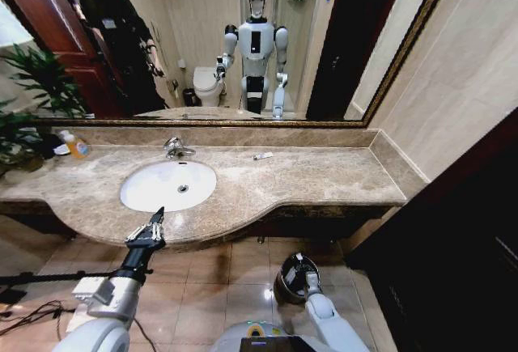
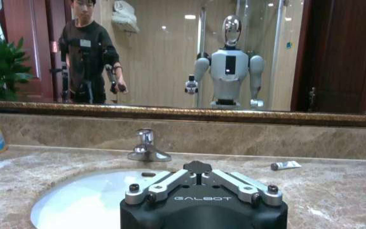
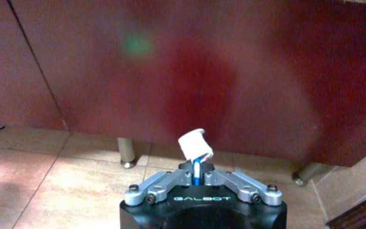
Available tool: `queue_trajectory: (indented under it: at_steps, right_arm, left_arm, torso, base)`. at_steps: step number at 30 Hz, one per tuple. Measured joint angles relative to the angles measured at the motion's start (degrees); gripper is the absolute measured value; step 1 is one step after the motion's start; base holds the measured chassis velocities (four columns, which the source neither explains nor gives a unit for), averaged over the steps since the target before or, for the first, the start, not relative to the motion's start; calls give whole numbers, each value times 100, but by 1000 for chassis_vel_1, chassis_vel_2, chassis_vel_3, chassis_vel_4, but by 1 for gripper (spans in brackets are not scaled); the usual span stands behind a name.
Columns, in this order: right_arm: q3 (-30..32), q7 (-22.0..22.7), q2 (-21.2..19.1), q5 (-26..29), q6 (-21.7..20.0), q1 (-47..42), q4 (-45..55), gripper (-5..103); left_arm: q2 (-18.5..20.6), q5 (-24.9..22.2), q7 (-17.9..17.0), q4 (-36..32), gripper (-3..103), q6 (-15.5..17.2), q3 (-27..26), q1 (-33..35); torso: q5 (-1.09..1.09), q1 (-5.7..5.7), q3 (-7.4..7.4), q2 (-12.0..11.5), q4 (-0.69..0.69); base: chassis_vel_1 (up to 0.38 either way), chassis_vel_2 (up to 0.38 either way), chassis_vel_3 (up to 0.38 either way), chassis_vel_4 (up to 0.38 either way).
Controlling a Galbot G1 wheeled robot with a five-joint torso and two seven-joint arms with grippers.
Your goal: Pick up the trash from the sink and place it in the trash bin.
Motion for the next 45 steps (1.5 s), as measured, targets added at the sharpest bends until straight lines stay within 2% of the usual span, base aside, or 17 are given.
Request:
queue_trajectory:
  at_steps: [4, 6, 10, 12, 14, 15, 17, 19, 20, 21, 22, 27, 36, 39, 40, 45]
  right_arm:
    - [6, 70, -24, -43, 11, 68, -74, 28]
    - [11, 87, -34, -43, 10, 67, -76, 28]
    - [44, 140, -112, -24, 11, 23, -61, 50]
    - [49, 147, -138, -8, 12, 7, -45, 50]
    - [56, 158, -187, 29, 14, -25, 3, 61]
    - [62, 181, -276, 115, 16, -86, 96, 71]
    - [63, 203, -318, 171, 18, -128, 165, 82]
    - [63, 214, -332, 191, 18, -154, 201, 82]
    - [64, 227, -353, 210, 17, -201, 272, 93]
    - [66, 233, -369, 219, 14, -226, 321, 93]
    - [67, 245, -392, 229, 9, -252, 376, 97]
    - [57, 356, -467, 226, 27, -349, 575, 100]
    - [131, 740, -693, 340, 76, -990, 1675, 100]
    - [247, 896, -910, 515, 89, -1413, 2329, 100]
    - [247, 896, -910, 515, 89, -1413, 2329, 100]
    - [722, 871, -985, 562, 23, -2094, 3591, 100]
  left_arm:
    - [0, 0, 0, 0, 0, 0, 0, 0]
    - [0, 0, 0, 0, 0, 0, 0, 0]
    - [0, 0, 0, 0, 0, 0, 0, 0]
    - [0, 0, 0, 0, 0, 0, 0, 0]
    - [0, 0, 0, 0, 0, 0, 0, 0]
    - [0, 0, 0, 0, 0, 0, 0, 0]
    - [0, 0, 0, 0, 0, 0, 0, 0]
    - [0, 0, 0, 0, 0, 0, 0, 0]
    - [0, 0, 0, 0, 0, 0, 0, 0]
    - [0, 0, 0, 0, 0, 0, 0, 0]
    - [0, 0, 0, 0, 0, 0, 0, 0]
    - [0, 0, 0, 0, 0, 0, 0, 0]
    - [0, 0, 0, 0, 0, 0, 0, 0]
    - [0, 0, 0, 0, 0, 0, 0, 0]
    - [0, 0, 0, 0, 0, 0, 0, 0]
    - [0, 0, 0, 0, 0, 0, 0, 0]
  torso:
    - [0, 0, 0, 0, 0]
    - [0, 0, 0, 0, 0]
    - [1, 0, 0, 0, 0]
    - [1, 0, 0, 0, 0]
    - [1, 0, 0, 0, 0]
    - [1, 0, 0, 0, 0]
    - [1, 0, 0, 0, 0]
    - [1, 0, 0, 0, 0]
    - [1, 0, 0, 0, -1]
    - [1, -1, 0, 0, 0]
    - [1, -1, 0, 0, 0]
    - [1, -1, 0, 0, 0]
    - [2, -1, -1, 0, 0]
    - [2, -1, 0, 0, -1]
    - [2, -1, 0, 0, -1]
    - [1, -1, -1, 0, -1]
  base:
    - [0, 0, 0, 0]
    - [0, 0, 0, 0]
    - [0, 0, 0, 0]
    - [0, 0, 0, 0]
    - [0, 0, 0, 0]
    - [0, 0, 0, 0]
    - [0, 0, 0, 0]
    - [0, 0, 0, 0]
    - [0, 0, 0, 0]
    - [0, 0, 0, 0]
    - [0, 0, 0, 0]
    - [0, 0, 0, 0]
    - [0, 0, 0, 0]
    - [0, 0, 0, 0]
    - [0, 0, 0, 0]
    - [0, 0, 0, 0]
